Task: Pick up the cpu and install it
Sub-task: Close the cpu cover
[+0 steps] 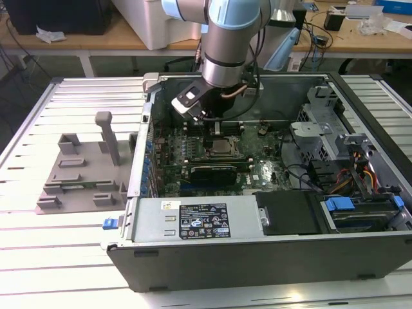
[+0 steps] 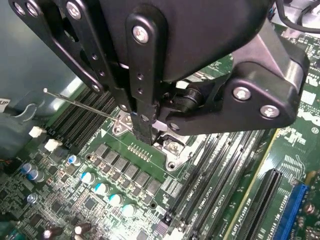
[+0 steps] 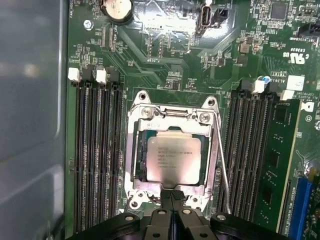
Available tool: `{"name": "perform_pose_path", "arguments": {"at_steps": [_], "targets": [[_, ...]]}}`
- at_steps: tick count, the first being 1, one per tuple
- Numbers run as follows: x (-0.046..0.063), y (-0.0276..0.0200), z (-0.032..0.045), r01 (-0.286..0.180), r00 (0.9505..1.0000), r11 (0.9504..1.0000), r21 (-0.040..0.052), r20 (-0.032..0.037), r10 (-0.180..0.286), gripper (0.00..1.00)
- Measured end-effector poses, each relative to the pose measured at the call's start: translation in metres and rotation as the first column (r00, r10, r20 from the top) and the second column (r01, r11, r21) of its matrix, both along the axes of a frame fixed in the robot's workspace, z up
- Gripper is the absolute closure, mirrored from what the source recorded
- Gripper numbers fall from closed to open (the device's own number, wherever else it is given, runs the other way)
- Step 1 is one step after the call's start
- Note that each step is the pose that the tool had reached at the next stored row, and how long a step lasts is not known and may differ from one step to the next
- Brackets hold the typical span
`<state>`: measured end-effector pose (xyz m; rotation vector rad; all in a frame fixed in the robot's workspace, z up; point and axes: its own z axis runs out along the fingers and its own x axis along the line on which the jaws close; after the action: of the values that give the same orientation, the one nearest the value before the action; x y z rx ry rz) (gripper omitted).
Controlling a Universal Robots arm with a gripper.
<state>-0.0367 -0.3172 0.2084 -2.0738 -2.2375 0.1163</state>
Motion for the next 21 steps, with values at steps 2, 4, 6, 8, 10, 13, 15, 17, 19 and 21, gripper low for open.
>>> {"name": "perform_pose_path", "arguments": {"at_steps": [2,4,6,8,10,13,15,17,19,21], "targets": [[0.000,0.0000,-0.0012,-0.001,1.0000,1.0000,0.0009,0.0000,0.001,0.89],[0.000,0.0000,-0.0014,-0.002,1.0000,1.0000,0.0017,0.0001,0.002,0.89],[0.001,0.0001,-0.0004,-0.002,1.0000,1.0000,0.0021,0.0004,0.002,0.89],[0.001,0.0000,0.0049,-0.002,1.0000,1.0000,0.0017,0.0001,0.002,0.89],[0.001,0.0000,0.0090,-0.002,1.0000,1.0000,0.0017,0.0001,0.002,0.89],[0.001,0.0000,0.0069,-0.002,1.0000,1.0000,0.0017,-0.0003,0.002,0.89],[0.001,0.0000,0.0033,-0.002,1.0000,1.0000,0.0018,-0.0007,0.002,0.89],[0.001,0.0000,0.0020,-0.002,1.0000,1.0000,0.0018,-0.0008,0.002,0.89],[0.001,0.0000,0.0009,-0.002,1.0000,1.0000,0.0018,-0.0008,0.002,0.89],[0.001,-0.0001,-0.0010,-0.002,1.0000,1.0000,0.0019,-0.0009,0.002,0.89]]}}
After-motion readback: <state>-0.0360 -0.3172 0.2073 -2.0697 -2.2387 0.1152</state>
